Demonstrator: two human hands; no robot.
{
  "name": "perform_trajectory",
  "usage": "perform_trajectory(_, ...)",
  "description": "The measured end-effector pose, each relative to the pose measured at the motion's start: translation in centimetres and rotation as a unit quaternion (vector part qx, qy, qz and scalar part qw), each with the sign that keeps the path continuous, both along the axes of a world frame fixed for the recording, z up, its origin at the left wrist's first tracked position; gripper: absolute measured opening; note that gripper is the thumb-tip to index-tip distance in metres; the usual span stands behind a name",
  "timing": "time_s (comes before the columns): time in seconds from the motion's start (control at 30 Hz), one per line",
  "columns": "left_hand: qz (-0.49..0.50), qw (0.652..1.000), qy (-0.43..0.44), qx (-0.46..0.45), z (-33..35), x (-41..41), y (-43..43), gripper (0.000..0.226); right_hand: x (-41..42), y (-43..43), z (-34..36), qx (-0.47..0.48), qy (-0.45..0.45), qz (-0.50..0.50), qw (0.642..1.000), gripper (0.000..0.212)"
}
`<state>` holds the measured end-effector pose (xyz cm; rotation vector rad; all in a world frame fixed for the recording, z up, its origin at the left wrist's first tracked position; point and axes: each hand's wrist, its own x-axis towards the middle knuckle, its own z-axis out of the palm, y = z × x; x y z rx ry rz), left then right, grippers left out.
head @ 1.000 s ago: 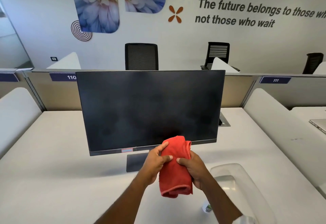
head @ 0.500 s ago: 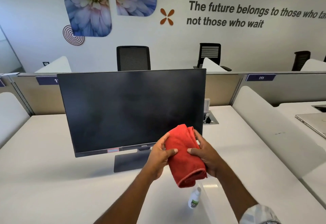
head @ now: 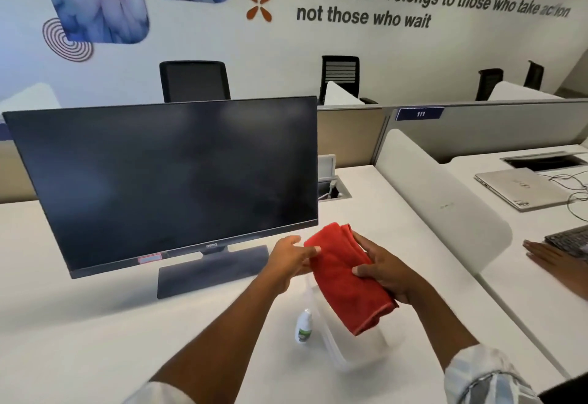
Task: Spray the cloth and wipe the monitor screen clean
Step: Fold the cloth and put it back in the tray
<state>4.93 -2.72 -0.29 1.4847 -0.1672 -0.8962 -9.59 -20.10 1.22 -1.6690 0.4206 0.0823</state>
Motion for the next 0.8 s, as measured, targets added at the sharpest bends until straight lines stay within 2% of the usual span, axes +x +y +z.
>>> perform_trajectory(0.07, -0.029, 0.998, -0.044, 0.045, -0.4, -0.2, -0.5, 0.031, -0.6, 0.0, -1.0, -0.024, 0.018, -0.002, 1.0, 0.079)
perform_trajectory(0.13, -0.048, 0.993, -0.073, 0.076, -0.9, -0.4, -0.9, 0.017, -1.1, 0.2, -2.0, -0.052, 0.038, -0.006, 0.998, 0.081)
perform_trajectory(0.33, -0.109, 0.966, -0.14, 0.188, -2.0, -1.0, -1.7, 0.016, -2.5, 0.7, -4.2, -0.119, 0.089, -0.023, 0.989, 0.084)
perform_trajectory(0.53, -0.149, 0.928, -0.218, 0.263, -2.8, -0.7, -2.9, 0.017, -2.7, 1.4, -5.6, -0.131, 0.116, -0.03, 0.984, 0.081)
perform_trajectory(0.8, -0.216, 0.835, -0.347, 0.37, -3.0, -0.8, -4.0, 0.013, -2.0, 2.4, -7.1, -0.142, 0.159, -0.038, 0.976, 0.08)
